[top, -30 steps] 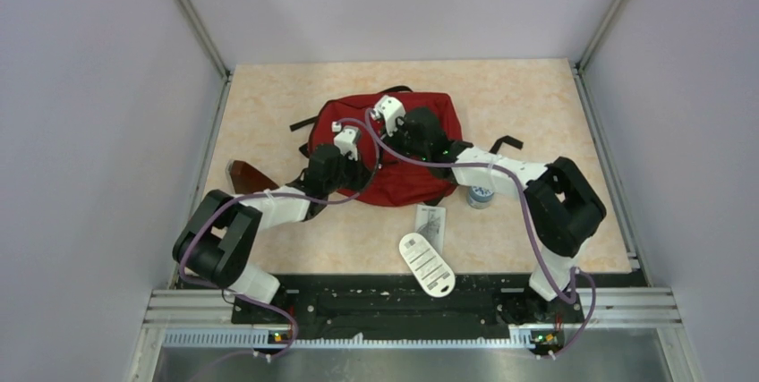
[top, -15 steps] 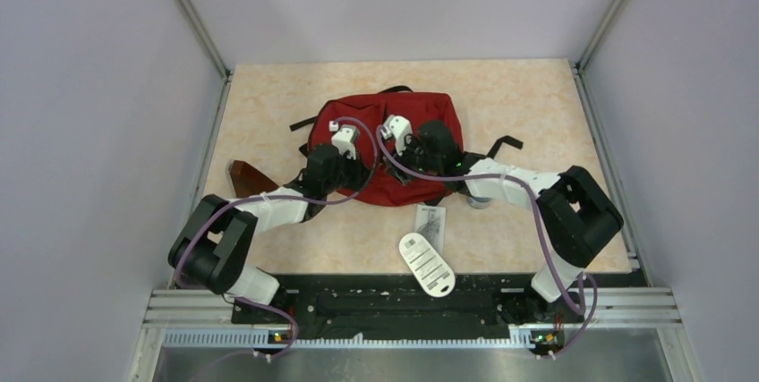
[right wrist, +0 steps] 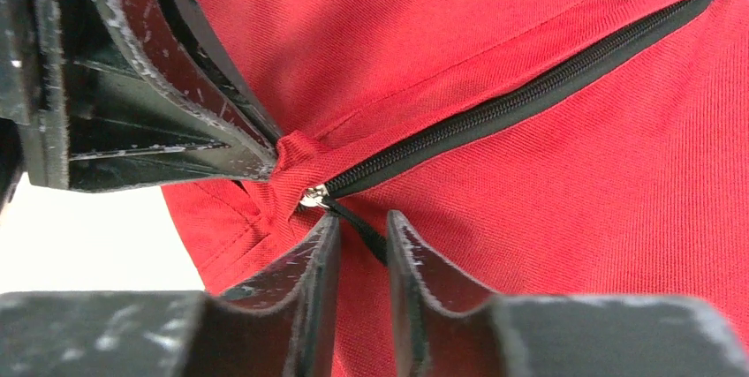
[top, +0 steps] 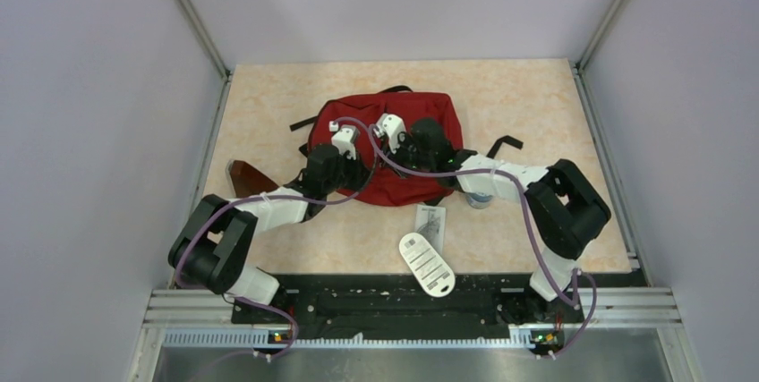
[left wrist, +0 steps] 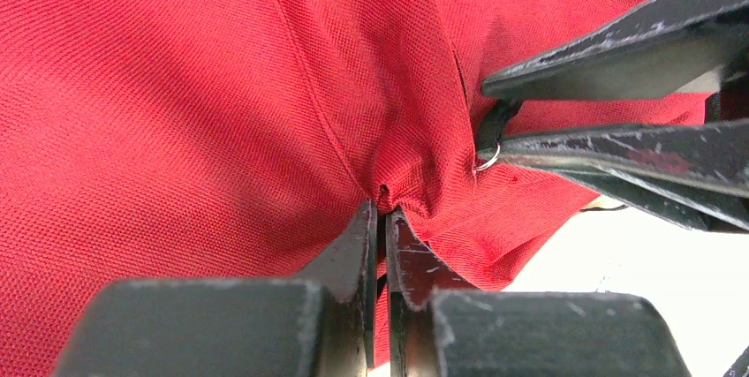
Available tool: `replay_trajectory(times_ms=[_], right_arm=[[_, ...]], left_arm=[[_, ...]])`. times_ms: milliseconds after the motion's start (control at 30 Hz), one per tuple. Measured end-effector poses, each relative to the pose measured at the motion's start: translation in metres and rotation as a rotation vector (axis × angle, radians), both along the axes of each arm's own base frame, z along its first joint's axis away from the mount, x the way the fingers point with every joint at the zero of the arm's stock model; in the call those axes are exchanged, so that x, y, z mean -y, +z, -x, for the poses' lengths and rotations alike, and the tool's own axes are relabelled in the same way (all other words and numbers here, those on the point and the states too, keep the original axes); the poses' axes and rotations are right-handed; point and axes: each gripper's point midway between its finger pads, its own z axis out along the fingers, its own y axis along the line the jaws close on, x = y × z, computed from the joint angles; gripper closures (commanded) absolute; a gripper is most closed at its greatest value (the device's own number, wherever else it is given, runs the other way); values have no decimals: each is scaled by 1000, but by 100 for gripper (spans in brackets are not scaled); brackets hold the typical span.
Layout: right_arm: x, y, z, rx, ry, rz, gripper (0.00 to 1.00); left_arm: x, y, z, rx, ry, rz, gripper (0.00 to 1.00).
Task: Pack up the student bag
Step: Unzip the student bag at the center of the board.
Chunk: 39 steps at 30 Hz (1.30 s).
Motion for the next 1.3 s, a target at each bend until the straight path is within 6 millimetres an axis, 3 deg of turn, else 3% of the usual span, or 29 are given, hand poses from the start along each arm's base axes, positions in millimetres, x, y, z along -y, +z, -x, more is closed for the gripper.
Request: replay_trajectory(times_ms=[33,67,200,367,567,833,900,1000,1067,1167,1300], right_arm=[[0,-1,0,1,-1,4,95],[0,-2,-1,5,-3,10,100],[0,-6,-3,17,-20,33,100],[5,3,-16,61,-108,55,100],[2,30,-58,152,-240,68,100],[3,21,-114,200,-367,130,100],[6,20,-122,207,-384,140,100],[7,22,-125,214,-391,143,100],[7,23,-125,216,-392,143,100],[7,23,-125,215,-392,142,100],[6,22,-124,204,-396,131,100]], left_arm=[[0,0,0,0,0,0,100],[0,0,0,0,0,0,100],[-1,-1,0,-1,3,-2,100],[-2,-2,1,1,12,-1,100],[-2,-3,2,16,20,17,100],[-4,-7,5,15,23,22,100],[-4,-2,7,19,22,29,86],[-4,15,10,39,17,49,55],[-4,27,11,50,18,70,42],[1,48,7,78,17,104,33],[10,65,-14,98,46,136,30]])
